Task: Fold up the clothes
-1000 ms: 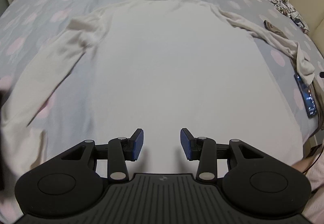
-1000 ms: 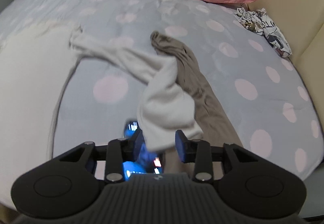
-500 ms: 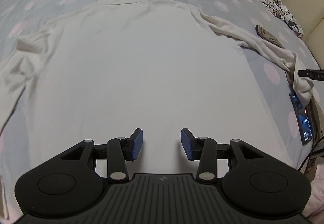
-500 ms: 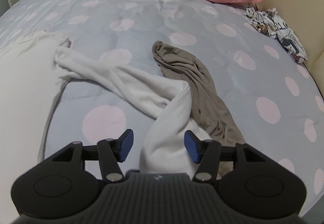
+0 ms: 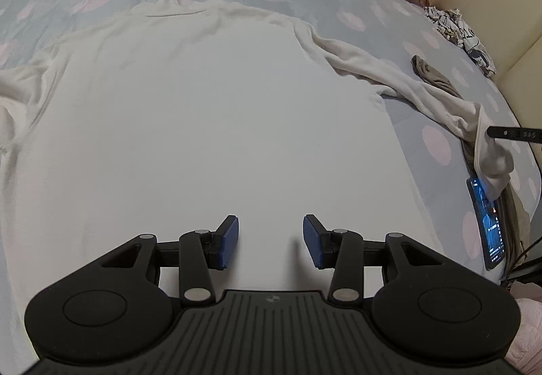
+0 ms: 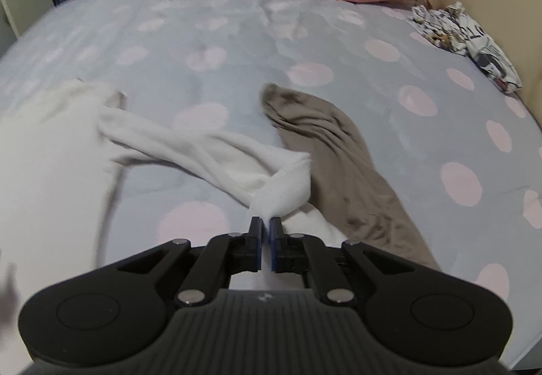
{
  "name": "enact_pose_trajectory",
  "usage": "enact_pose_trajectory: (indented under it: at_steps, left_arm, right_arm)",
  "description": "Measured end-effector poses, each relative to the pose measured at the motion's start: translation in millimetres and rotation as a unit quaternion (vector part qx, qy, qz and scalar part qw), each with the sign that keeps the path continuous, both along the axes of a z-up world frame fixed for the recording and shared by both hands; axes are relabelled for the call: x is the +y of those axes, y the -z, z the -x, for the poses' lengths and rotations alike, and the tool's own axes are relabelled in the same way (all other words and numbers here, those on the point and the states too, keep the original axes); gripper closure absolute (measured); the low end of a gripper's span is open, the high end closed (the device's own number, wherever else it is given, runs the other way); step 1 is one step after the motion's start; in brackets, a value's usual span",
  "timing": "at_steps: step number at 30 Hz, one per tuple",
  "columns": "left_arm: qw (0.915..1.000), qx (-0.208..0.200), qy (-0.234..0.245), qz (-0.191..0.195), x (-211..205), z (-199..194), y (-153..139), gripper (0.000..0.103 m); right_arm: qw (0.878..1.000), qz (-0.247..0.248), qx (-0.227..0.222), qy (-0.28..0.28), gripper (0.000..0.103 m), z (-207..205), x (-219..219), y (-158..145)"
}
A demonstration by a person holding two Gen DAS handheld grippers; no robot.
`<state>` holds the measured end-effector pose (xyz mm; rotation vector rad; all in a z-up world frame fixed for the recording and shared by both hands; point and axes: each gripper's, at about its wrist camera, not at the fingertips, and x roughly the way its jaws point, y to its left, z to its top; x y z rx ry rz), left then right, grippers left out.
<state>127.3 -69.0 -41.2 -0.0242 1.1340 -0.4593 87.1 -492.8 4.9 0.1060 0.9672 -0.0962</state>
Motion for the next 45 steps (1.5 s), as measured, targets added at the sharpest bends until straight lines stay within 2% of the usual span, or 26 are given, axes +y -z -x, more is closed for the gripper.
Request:
enact_pose_trajectory:
  at_steps: [5,10,14,19,22,27,32,39,42,45]
  left_arm:
    - [0.9999,-0.010,-0.004,0.011,4,13,-13,0.063]
    - [0.9991,-0.019,-0.011,0.036,10,26,-27,0.063]
    - [0.9975,-0.029,-0.002,0.065,10,39,-36,0.063]
    - [0.9973,-0.044,0.017,0.055,7,54,-37,0.060]
    - [0.9976,-0.044,0.017,0.051,12,59,-33,0.060]
    - [0.9978,-0.037,0.028,0.048,17,69,-23,0.059]
    - [0.9954,-0.041,0.074,0.043,1,84,-13,0.056]
    - [0.9881,-0.045,0.146,0.019,-41,106,5,0.055]
    - [0.9859,-0.046,0.159,0.020,-51,109,8,0.055]
    - [0.9799,-0.057,0.190,0.018,-64,117,8,0.054]
  right_arm:
    - [0.997,-0.057,-0.026,-0.038,0.098,13,28,-28]
    - [0.987,-0.126,-0.052,-0.085,0.098,26,65,-50]
    - [0.972,-0.194,-0.073,-0.113,0.098,35,85,-66]
    - [0.947,-0.280,-0.072,-0.144,0.098,40,107,-71]
    - [0.947,-0.277,-0.056,-0.153,0.098,46,119,-63]
    - [0.941,-0.299,0.007,-0.155,0.098,57,128,-27]
    - [0.944,-0.297,0.059,-0.135,0.098,69,124,9]
    - [0.955,-0.241,0.118,-0.123,0.097,75,121,44]
    - [0.957,-0.223,0.135,-0.130,0.097,75,124,54]
    - [0.958,-0.191,0.156,-0.149,0.096,77,131,63]
